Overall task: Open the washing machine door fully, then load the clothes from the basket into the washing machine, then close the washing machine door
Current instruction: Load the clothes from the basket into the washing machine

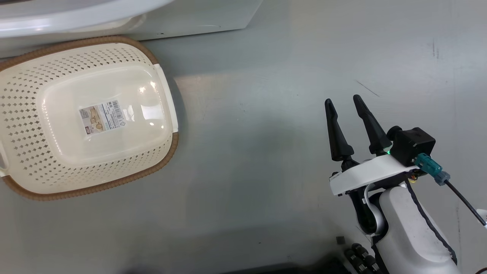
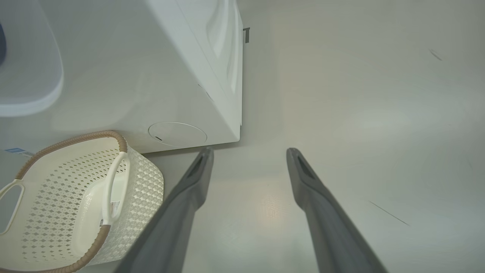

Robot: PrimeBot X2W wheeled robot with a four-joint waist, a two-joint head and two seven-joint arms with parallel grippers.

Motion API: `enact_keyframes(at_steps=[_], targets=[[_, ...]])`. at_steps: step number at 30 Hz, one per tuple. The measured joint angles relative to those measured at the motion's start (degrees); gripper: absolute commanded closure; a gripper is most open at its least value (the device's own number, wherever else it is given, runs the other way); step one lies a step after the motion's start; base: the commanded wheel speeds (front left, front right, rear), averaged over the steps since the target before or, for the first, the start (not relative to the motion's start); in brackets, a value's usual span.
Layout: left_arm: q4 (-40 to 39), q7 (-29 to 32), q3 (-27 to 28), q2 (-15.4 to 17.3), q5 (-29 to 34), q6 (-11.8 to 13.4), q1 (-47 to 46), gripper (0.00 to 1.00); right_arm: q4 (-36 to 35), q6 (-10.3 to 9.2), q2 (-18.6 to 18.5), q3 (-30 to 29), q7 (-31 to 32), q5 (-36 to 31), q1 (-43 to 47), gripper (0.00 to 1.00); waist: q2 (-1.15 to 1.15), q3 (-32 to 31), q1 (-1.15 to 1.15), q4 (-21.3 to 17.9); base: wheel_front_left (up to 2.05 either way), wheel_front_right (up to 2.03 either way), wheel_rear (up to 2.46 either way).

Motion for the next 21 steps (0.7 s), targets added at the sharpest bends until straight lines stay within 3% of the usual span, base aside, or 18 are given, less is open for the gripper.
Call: enact_keyframes(at_steps=[21], targets=[[-1.34,-5.45,-2.29,2.46,0.15,0.00,-9.50,1.00,-0.33,-0.04,0.04,1.59,0.00,1.37,-0.69,0.00,0.00,3.44,0.00,-2.09,0.00,0.00,0.00]])
